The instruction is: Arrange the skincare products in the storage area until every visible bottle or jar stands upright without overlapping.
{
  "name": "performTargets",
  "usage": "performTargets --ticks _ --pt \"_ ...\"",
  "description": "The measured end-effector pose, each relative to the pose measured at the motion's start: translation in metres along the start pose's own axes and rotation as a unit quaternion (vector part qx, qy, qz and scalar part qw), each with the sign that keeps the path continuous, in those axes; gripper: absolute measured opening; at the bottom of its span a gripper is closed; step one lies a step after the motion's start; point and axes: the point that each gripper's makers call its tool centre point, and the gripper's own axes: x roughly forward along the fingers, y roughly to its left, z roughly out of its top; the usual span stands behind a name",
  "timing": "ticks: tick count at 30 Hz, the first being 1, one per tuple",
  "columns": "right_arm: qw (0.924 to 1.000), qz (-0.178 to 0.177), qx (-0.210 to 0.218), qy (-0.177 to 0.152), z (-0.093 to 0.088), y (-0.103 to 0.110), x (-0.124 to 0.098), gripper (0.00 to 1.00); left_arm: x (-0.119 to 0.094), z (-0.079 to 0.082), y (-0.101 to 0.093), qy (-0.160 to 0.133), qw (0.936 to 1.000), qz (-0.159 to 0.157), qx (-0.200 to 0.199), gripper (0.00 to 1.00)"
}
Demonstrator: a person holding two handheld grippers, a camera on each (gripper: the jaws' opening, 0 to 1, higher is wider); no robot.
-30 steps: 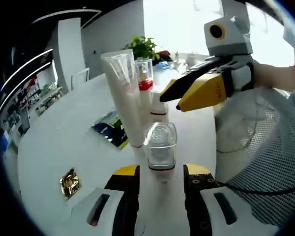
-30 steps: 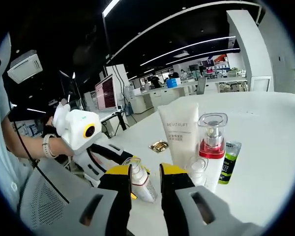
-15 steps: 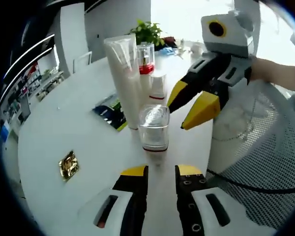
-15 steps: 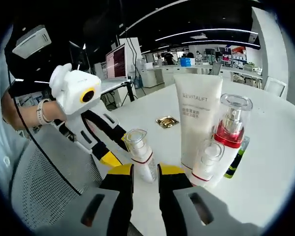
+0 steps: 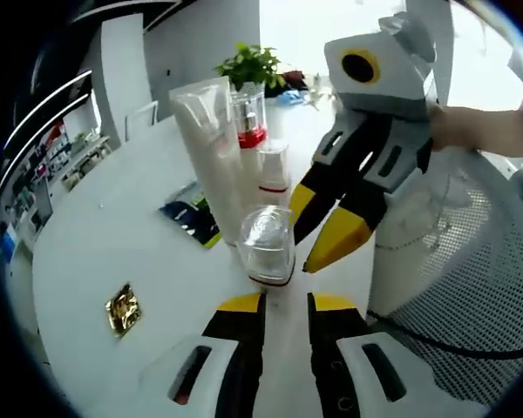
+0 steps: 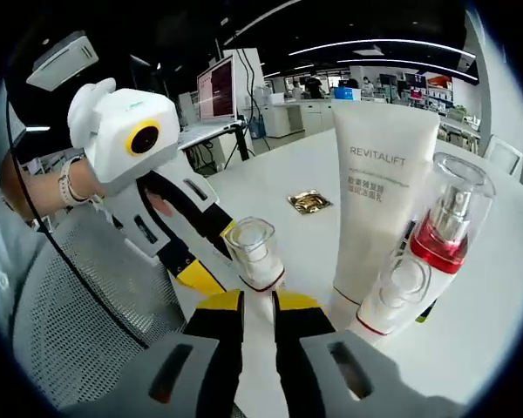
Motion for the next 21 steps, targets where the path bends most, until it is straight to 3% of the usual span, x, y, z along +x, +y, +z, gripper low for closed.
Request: performTargets --ticks 13,18,21 --pt "0.9999 0.014 -0.001 0.009 -0.002 0.008 0.003 0.09 0.008 0.003 0.003 0.002 0.9998 -0.001 0.019 0.20" --pt "0.9998 -0.004 -0.007 0.016 -0.006 -0.001 -0.005 0.08 0.006 0.004 0.008 -0.002 1.0000 0.008 0.003 0.21" --pt "0.9997 -0.018 -0.009 0.017 -0.005 -0.010 -0.007 0.10 0.003 -0.002 0.007 0.010 0.9999 0.010 -0.006 0.20"
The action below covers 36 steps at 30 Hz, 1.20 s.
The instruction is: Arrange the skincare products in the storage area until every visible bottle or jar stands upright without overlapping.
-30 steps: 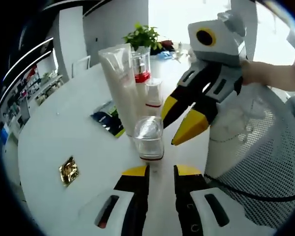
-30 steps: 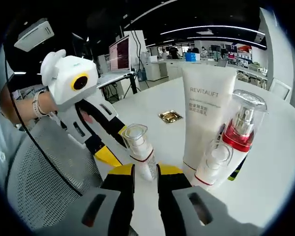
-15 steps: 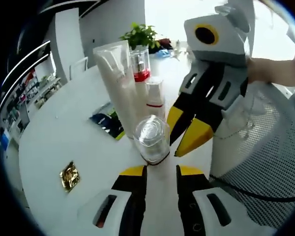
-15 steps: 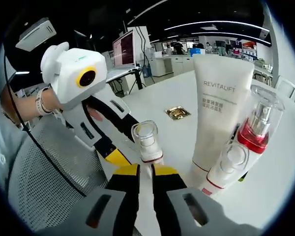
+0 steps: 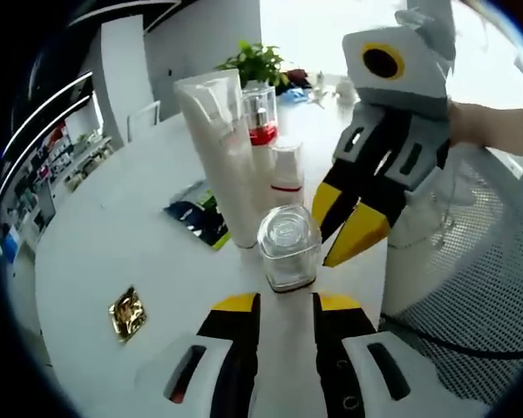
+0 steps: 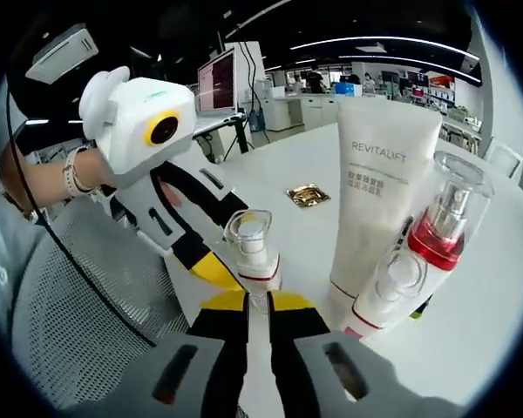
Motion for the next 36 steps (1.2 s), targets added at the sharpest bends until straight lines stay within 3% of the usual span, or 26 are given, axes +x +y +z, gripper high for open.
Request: performTargets --ticks 6,13,17,36 --pt "0.9999 0.005 -0.011 0.004 0.002 -0.001 0.004 0.11 -0.005 -0.009 -0.010 0.013 0.9998 -0.009 -0.013 0.17" --pt "0.9997 0.013 -0.016 0.009 0.000 0.002 0.009 0.12 -0.004 -0.009 -0.024 0.010 0.9992 -0.036 -0.013 0.17" --pt "0.9997 0.020 -0.015 0.009 0.000 0.006 0.009 0.11 -0.002 -0.005 -0.019 -0.002 0.9996 -0.024 -0.013 0.20" --pt "0.9994 0.032 -0.011 0.007 0.004 0.013 0.013 0.09 0.010 -0.003 -0.004 0.005 0.9992 -0.023 0.032 0.22"
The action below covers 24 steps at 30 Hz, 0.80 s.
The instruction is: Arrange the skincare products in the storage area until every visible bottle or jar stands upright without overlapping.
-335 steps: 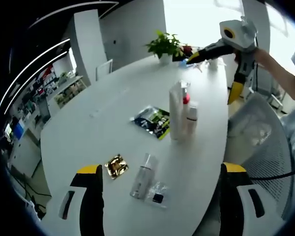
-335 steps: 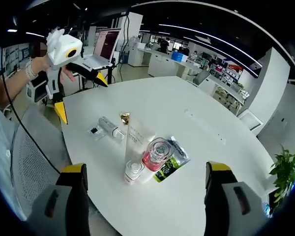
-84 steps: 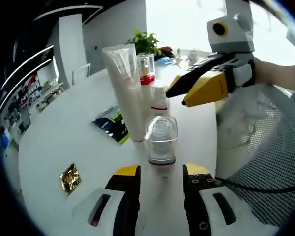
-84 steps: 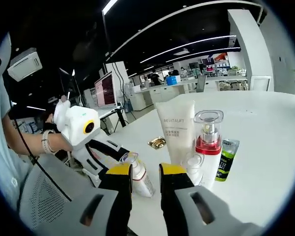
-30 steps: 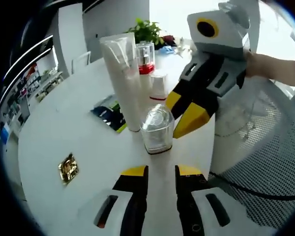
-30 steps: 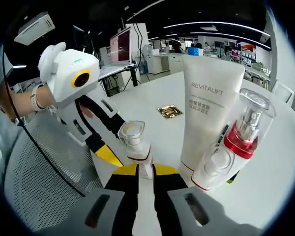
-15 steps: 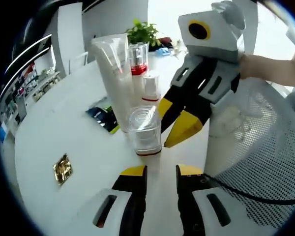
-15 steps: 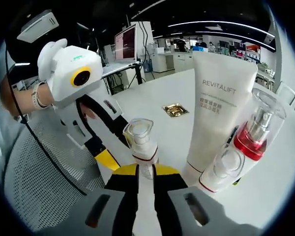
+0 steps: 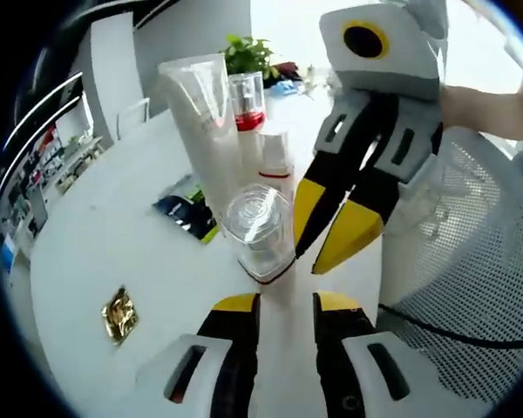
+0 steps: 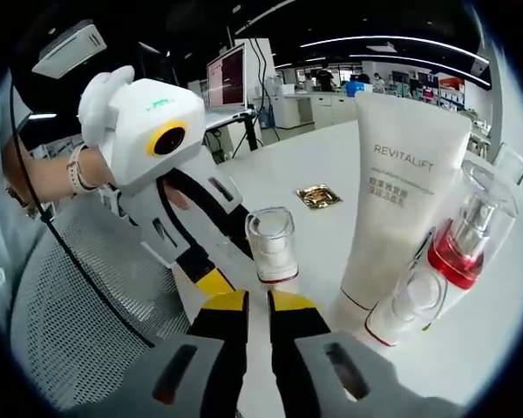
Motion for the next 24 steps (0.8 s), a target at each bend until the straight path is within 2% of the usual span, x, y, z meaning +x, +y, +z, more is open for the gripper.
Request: performTargets --ticks 4,8,13,15,16,21,24 --pt "1.0000 -0.002 0.001 -0.002 0.001 -0.002 -0.001 0.09 0.004 0.003 0.000 0.000 0.9995 -0.009 0.029 0.23" --pt "1.0000 -0.008 0.002 -0.003 0.002 -0.005 -0.004 0.09 0.006 0.004 0.003 -0.005 0.9997 -0.008 0.023 0.23" --pt "0.9999 -0.013 0.007 0.005 -0.006 -0.009 -0.005 0.09 0.006 0.009 0.004 -0.010 0.9989 -0.006 0.045 0.22" --pt "0.9998 -0.014 0.007 0.009 -0.009 -0.011 -0.002 0.09 0.006 0.015 0.000 -0.026 0.9979 -0.008 0.060 0.23" --pt "0.9998 -0.014 0.008 0.012 -0.010 -0.011 -0.001 0.09 0.006 0.018 -0.002 -0.034 0.9980 -0.011 0.053 0.23" --pt "0.9999 -0.003 0.004 0.013 -0.009 -0.002 -0.009 0.09 0.006 0.007 0.001 -0.017 0.9989 -0.006 0.044 0.23" --pt "0.9994 -0.011 -0.009 0.030 -0.018 -0.003 -0.022 0.10 0.003 0.001 0.006 -0.011 0.9990 0.004 0.042 0.23"
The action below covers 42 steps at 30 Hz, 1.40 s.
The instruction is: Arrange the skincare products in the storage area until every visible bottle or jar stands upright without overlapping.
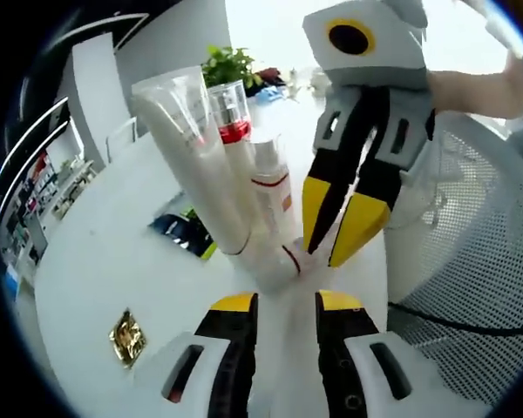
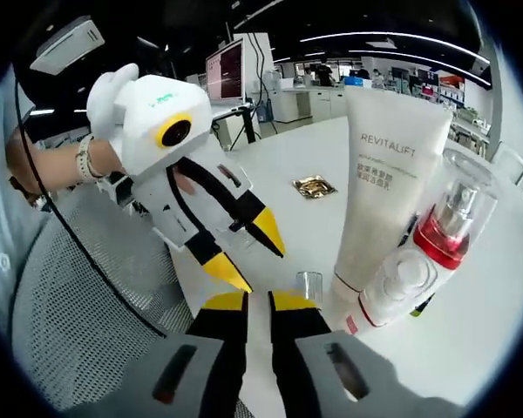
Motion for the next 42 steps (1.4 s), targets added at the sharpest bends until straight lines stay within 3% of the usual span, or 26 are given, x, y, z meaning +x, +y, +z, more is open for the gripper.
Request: performTargets --ticks 6,9,15,21,32,39,42 --pt "0.9987 -0.038 0.006 0.034 -0.025 -0.018 -0.013 0.11 0.009 -0.006 0.000 0.022 0.9995 -0.009 -0.021 0.27" --pt "0.9981 -0.042 0.006 0.046 -0.030 -0.021 -0.010 0.14 0.016 -0.008 -0.012 0.036 0.9967 -0.038 -0.062 0.25" --pt "0.9955 -0.045 0.012 0.082 -0.044 -0.028 0.001 0.18 0.024 -0.003 -0.031 0.039 0.9926 -0.066 -0.094 0.25" --pt "0.9947 -0.024 0.038 0.092 -0.053 -0.026 0.008 0.20 0.027 0.011 -0.048 0.005 0.9823 -0.090 -0.164 0.25" --pt "0.9958 0.025 0.061 0.063 -0.037 -0.001 0.017 0.19 0.024 0.000 -0.041 0.026 0.9804 -0.087 -0.175 0.30" --pt "0.9957 0.032 0.061 0.062 -0.034 0.004 0.023 0.16 0.027 -0.002 -0.044 0.032 0.9797 -0.093 -0.175 0.37" --pt "0.9958 0.030 0.060 0.062 -0.033 0.003 0.026 0.16 0.031 -0.007 -0.042 0.049 0.9846 -0.078 -0.148 0.36"
